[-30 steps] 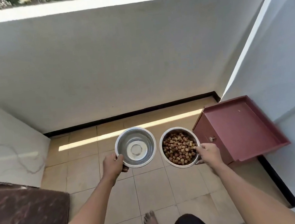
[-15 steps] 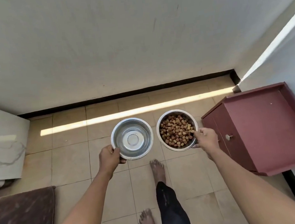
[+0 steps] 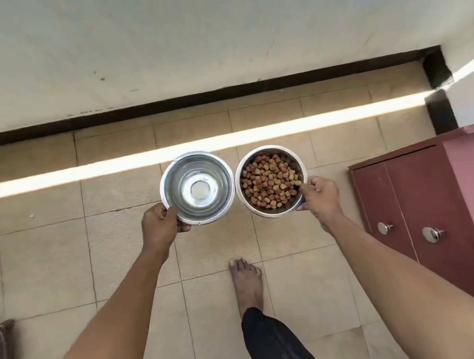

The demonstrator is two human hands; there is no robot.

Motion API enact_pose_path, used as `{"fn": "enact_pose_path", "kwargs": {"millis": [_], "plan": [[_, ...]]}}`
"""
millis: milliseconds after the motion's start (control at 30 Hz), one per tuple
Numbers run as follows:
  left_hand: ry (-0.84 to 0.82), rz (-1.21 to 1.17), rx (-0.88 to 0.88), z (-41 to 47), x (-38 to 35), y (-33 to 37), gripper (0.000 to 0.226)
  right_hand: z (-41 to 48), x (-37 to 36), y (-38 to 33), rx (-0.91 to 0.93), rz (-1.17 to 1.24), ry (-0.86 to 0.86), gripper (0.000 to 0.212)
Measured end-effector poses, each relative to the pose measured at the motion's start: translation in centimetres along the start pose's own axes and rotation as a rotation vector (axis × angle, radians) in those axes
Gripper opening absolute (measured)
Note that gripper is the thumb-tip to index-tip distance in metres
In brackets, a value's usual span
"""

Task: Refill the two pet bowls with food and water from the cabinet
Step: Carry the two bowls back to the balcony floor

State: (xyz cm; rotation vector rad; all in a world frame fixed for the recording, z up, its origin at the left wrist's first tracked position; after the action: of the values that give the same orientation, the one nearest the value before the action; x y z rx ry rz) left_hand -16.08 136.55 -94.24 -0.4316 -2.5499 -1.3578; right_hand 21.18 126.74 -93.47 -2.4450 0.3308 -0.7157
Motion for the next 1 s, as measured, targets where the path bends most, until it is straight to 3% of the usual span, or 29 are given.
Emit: {"fn": "enact_pose_path", "kwargs": {"millis": [400,600,733,1000], "plan": [[0.048,-0.029,0.096,13.8,-5.7,-11.7,0.013,17.4,-7.9,6.1,-0.09,-0.021,0.049,0.014],[0.026,-0.019,0.137,16.6,-7.5,-14.9,0.018,20.6,-10.0,7.7,-0.087,-0.073,0.052,0.024],[0.003,-0.002,0.158,17.3,-8.4,-16.4,0.016,21.6,-10.7,8.6,-0.116,-0.079,0.041,0.013],[-0.046,-0.046,0.194,17.3,-9.2,-17.1,0.018,22.2,-11.6,9.5,-0.144,-0.086,0.014,0.014]]}}
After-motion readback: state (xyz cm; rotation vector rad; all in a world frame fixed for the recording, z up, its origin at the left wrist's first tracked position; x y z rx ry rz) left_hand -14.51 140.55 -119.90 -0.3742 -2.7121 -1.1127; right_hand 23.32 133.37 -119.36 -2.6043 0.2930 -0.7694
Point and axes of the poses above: each hand's wrist, its own z-axis towards the middle knuckle, its own x-axis out of the back of the hand, y = z × x, the point moved 6 cm from there along z, towards the middle knuckle, and after that the axes turned 8 degrees about -x, right-handed, at the moved point
